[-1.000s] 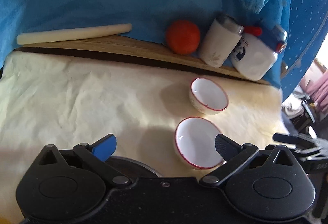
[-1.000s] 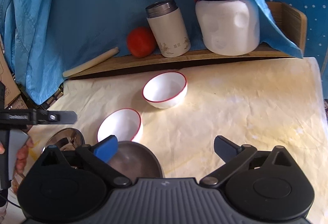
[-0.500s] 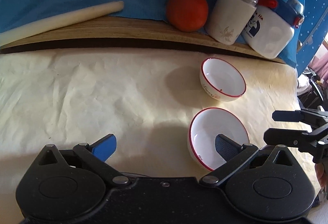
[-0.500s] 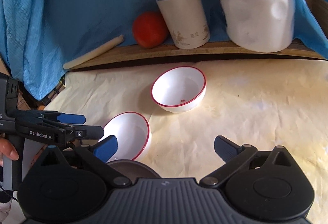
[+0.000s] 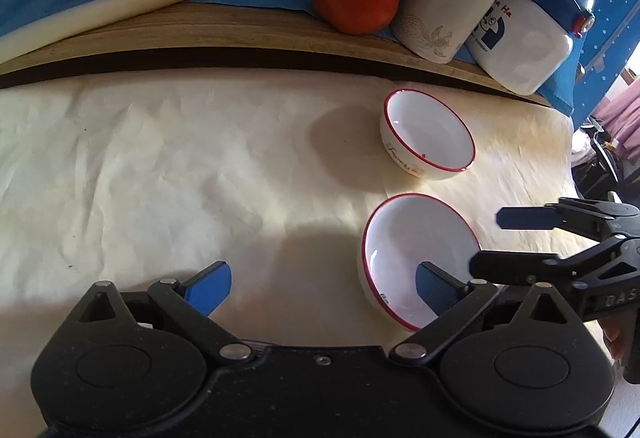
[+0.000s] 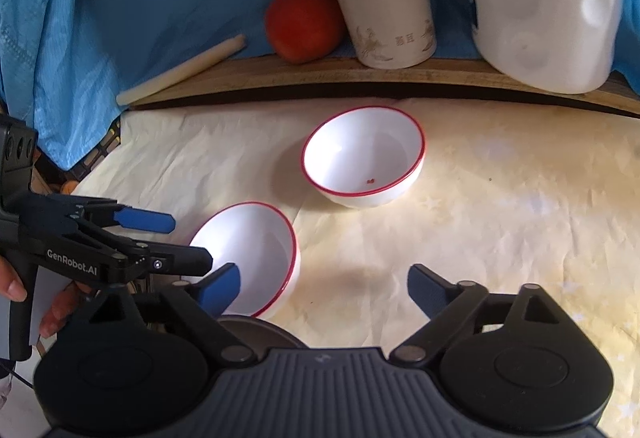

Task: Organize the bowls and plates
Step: 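Move both grippers to the larger white red-rimmed bowl, then close the left gripper on the white bowl rim while the right gripper grips it too, then lift the white bowl with both grippers and carry it over the steel bowl, then lower the white bowl into the steel bowl and open both grippers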

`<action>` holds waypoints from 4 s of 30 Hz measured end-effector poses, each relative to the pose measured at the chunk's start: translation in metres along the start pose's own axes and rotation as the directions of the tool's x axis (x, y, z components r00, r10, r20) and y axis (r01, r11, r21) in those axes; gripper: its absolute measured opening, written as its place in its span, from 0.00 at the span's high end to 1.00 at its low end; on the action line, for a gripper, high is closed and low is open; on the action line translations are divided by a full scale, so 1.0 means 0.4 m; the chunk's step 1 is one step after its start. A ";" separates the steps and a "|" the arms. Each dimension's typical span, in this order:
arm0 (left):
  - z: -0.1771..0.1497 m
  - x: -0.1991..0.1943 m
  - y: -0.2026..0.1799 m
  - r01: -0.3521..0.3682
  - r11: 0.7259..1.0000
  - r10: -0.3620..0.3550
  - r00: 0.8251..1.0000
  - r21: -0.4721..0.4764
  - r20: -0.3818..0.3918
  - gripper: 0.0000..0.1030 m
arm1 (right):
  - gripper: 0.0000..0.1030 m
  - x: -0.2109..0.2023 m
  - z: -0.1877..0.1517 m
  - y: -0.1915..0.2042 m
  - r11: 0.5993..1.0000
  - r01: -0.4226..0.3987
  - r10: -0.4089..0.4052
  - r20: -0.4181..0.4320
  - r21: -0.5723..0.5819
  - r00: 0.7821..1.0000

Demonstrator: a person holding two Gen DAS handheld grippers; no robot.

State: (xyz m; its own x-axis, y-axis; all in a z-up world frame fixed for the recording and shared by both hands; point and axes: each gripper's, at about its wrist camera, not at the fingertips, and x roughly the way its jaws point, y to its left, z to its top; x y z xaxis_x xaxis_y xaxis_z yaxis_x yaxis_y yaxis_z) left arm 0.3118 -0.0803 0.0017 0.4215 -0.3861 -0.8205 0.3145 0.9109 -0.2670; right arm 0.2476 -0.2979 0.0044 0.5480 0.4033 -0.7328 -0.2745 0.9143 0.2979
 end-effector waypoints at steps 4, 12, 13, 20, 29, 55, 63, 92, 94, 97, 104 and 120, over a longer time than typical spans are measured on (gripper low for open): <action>-0.002 0.007 -0.004 0.005 1.000 -0.004 1.000 0.019 -0.013 0.15 | 0.19 0.007 0.002 0.007 1.000 -0.008 0.008 -0.012 -0.010 1.000; -0.003 0.009 -0.013 0.030 0.999 -0.029 0.999 0.036 -0.019 0.36 | 0.39 0.016 0.012 0.007 0.999 -0.041 0.041 -0.031 0.001 0.999; -0.004 0.010 -0.015 0.036 0.999 -0.035 0.999 0.039 -0.024 0.40 | 0.42 0.018 0.012 0.006 0.999 -0.043 0.043 -0.036 0.004 0.998; -0.006 0.013 -0.025 0.075 0.996 -0.073 0.996 0.039 -0.045 0.53 | 0.70 0.027 0.015 -0.008 0.993 -0.104 0.107 -0.060 0.049 0.992; -0.007 0.016 -0.029 0.106 0.994 -0.105 0.994 0.002 -0.037 0.80 | 0.85 0.034 0.021 -0.003 0.990 -0.114 0.119 -0.059 0.085 0.991; -0.012 -0.125 -0.121 0.151 0.989 -0.150 0.980 0.000 0.130 0.92 | 0.93 -0.155 0.011 0.023 0.998 -0.020 0.014 0.107 0.057 0.994; -0.087 -0.141 -0.172 0.164 0.985 -0.169 0.982 0.061 0.082 0.92 | 0.93 -0.219 -0.074 0.030 0.999 0.010 -0.014 0.074 0.052 0.997; -0.150 -0.079 -0.228 0.117 0.978 -0.100 0.989 0.173 -0.105 0.88 | 0.86 -0.180 -0.137 0.036 0.998 0.055 -0.054 -0.099 0.005 0.994; -0.146 -0.078 -0.227 0.118 0.978 -0.101 0.990 0.172 -0.103 0.86 | 0.85 -0.178 -0.136 0.035 0.998 0.058 -0.057 -0.100 0.004 0.993; -0.141 -0.079 -0.226 0.115 0.978 -0.099 0.990 0.171 -0.097 0.86 | 0.82 -0.177 -0.129 0.032 0.998 0.057 -0.057 -0.096 0.003 0.994; -0.134 -0.081 -0.219 0.133 0.978 -0.118 0.988 0.161 -0.098 0.76 | 0.79 -0.174 -0.127 0.030 0.999 0.050 -0.050 -0.090 0.001 0.995; -0.122 -0.124 -0.220 0.163 0.973 -0.158 0.986 0.161 -0.044 0.56 | 0.59 -0.217 -0.129 0.043 1.000 0.028 -0.028 -0.039 -0.012 0.999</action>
State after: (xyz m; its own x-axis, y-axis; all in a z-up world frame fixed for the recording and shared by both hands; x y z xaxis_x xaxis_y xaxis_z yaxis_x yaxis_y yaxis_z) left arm 0.2219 -0.1343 0.0411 0.3286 -0.5185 -0.7895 0.5116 0.8003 -0.3127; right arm 0.1545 -0.3191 0.0416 0.5244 0.3754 -0.7642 -0.2686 0.9247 0.2699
